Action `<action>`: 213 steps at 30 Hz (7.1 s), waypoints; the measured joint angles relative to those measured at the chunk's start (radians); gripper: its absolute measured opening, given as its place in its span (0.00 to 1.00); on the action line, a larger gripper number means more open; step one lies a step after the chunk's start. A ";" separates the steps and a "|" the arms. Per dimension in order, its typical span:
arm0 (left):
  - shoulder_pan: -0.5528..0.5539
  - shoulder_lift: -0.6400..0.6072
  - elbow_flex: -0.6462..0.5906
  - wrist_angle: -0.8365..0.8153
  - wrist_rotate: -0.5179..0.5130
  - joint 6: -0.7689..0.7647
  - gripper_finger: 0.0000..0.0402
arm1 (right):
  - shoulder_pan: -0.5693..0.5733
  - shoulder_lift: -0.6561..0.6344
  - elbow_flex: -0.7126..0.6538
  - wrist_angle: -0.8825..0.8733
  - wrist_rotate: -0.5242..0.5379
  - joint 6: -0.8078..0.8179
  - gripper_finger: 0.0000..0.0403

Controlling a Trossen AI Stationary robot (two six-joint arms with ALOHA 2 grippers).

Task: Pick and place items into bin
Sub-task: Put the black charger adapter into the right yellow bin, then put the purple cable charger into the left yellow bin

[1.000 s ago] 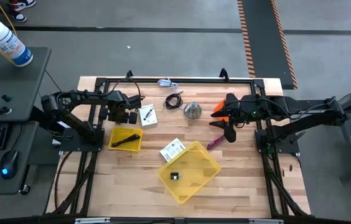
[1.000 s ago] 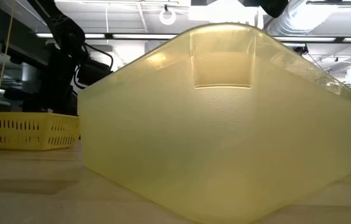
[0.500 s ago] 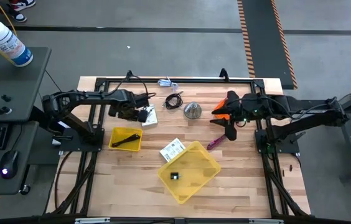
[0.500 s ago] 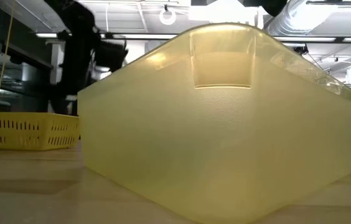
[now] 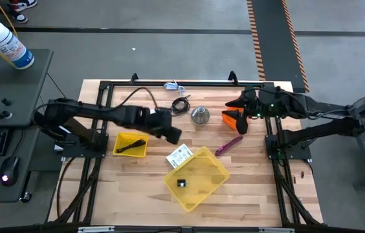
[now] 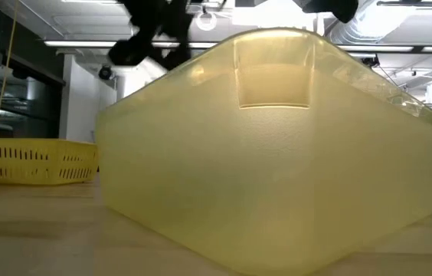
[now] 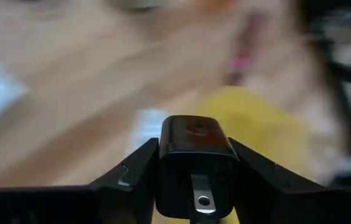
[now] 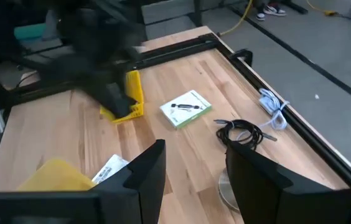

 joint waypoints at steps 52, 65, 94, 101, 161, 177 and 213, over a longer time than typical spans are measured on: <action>-0.307 0.378 0.002 0.380 -0.001 0.733 0.33 | 0.470 0.345 0.000 -0.015 -0.030 0.770 0.40; -0.307 0.423 0.002 0.390 0.024 0.733 0.48 | 0.471 0.341 0.000 0.022 -0.005 0.767 0.40; -0.292 0.182 0.002 0.187 -0.186 0.613 0.53 | 0.395 0.256 0.000 -0.342 0.009 0.647 0.38; -0.187 0.126 0.002 0.117 -0.178 0.569 0.53 | 0.302 0.227 0.000 -0.430 -0.021 0.461 0.38; 0.603 -0.119 0.002 -0.035 0.260 1.039 0.45 | -0.239 0.253 -0.345 -0.119 -0.391 -0.578 0.32; 0.605 -0.117 0.002 -0.036 0.267 1.048 0.45 | -0.069 0.334 -0.345 -0.103 -0.105 -0.550 0.32; 0.603 -0.115 0.002 -0.032 0.240 0.991 0.45 | -0.023 0.334 -0.524 0.104 -0.304 -0.670 0.32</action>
